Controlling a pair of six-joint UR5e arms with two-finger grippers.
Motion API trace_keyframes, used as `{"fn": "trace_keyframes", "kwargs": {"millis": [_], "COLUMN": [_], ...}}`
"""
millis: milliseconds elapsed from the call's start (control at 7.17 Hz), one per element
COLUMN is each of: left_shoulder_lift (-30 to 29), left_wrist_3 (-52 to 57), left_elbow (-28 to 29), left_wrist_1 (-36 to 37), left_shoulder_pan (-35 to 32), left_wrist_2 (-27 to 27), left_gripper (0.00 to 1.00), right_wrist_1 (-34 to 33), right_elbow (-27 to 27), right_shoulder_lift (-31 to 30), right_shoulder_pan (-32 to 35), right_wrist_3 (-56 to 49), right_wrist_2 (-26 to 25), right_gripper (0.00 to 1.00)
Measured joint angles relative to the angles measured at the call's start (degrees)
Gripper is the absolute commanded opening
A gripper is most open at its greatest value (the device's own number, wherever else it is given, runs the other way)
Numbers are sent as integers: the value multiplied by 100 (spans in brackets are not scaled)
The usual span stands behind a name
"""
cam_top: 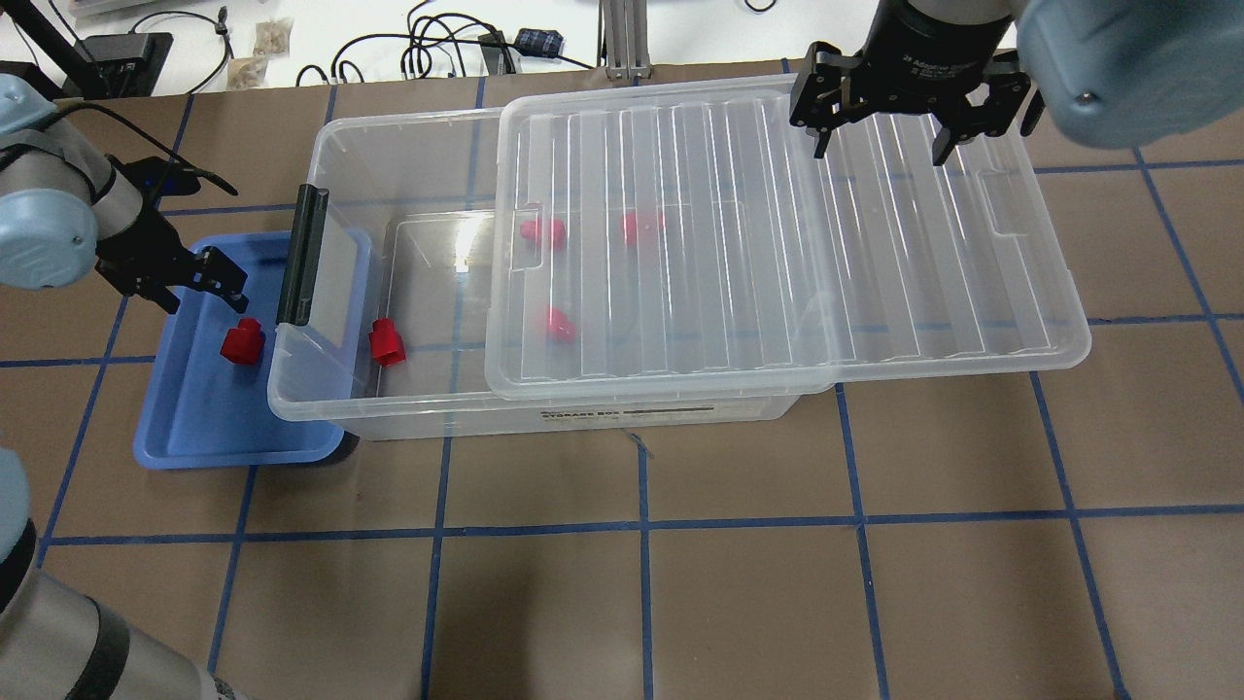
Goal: Place red block in blue tray from box
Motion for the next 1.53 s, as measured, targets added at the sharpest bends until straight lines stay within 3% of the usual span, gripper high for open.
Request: {"fn": "trace_keyframes", "kwargs": {"millis": [558, 977, 1535], "left_shoulder_lift": [942, 1691, 1958], "left_wrist_3": [-1040, -1939, -2395], "left_elbow": [1002, 979, 598], "left_wrist_1": [-1622, -2060, -2132], "left_shoulder_pan": [-716, -1599, -2259], "left_wrist_2": [-12, -29, -39], "left_gripper": [100, 100, 100], "right_wrist_1": [-15, 73, -50], "right_elbow": [-56, -60, 27], "right_shoulder_lift": [16, -2, 196], "right_shoulder_pan": [-72, -1167, -2445], "right_wrist_3": [-69, -1316, -2912], "right_wrist_2": [-13, -90, -99], "right_gripper": [100, 100, 100]}}
